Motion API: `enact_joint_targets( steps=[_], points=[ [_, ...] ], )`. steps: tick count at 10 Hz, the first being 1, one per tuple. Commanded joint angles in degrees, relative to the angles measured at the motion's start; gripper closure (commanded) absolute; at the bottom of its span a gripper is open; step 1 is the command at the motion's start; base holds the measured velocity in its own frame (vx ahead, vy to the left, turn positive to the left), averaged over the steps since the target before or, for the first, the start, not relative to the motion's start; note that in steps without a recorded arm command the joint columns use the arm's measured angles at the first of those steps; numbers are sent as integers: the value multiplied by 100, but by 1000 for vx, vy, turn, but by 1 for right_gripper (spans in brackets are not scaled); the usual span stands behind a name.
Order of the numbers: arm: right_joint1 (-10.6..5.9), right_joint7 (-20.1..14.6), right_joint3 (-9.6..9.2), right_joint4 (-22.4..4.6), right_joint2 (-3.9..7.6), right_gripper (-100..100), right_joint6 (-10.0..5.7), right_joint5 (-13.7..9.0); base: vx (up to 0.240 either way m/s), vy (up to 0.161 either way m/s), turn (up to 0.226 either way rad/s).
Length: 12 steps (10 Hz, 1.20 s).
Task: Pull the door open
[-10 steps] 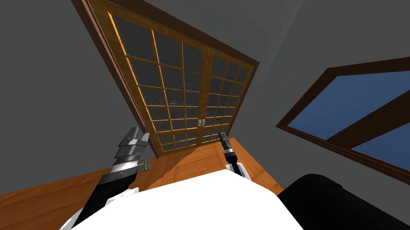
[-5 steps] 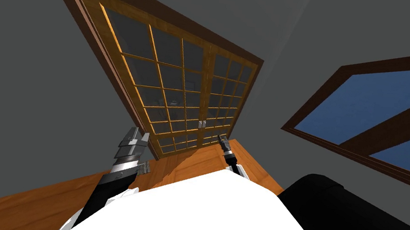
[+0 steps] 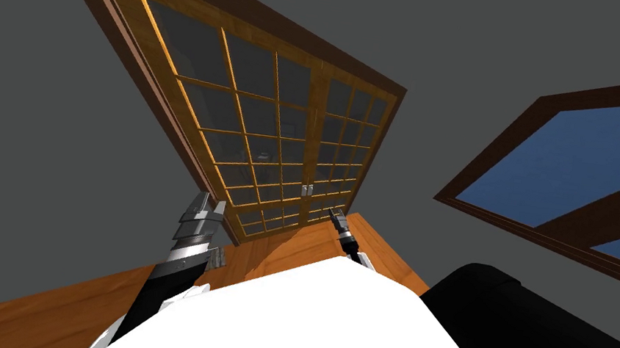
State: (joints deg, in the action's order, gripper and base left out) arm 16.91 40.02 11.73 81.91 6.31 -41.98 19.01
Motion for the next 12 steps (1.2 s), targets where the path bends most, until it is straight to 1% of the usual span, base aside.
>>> enact_joint_targets(
  steps=[1, 7, 12],
  points=[
    [-49, 173, 37, -227, 2, -100, -79, 64, 105, 2, 13],
    [-197, 723, 169, -983, 12, -100, -351, 280, 98, 4, 17],
    [-313, 1139, 268, -1553, 14, -100, -556, 444, 101, 7, 15]
  ],
)
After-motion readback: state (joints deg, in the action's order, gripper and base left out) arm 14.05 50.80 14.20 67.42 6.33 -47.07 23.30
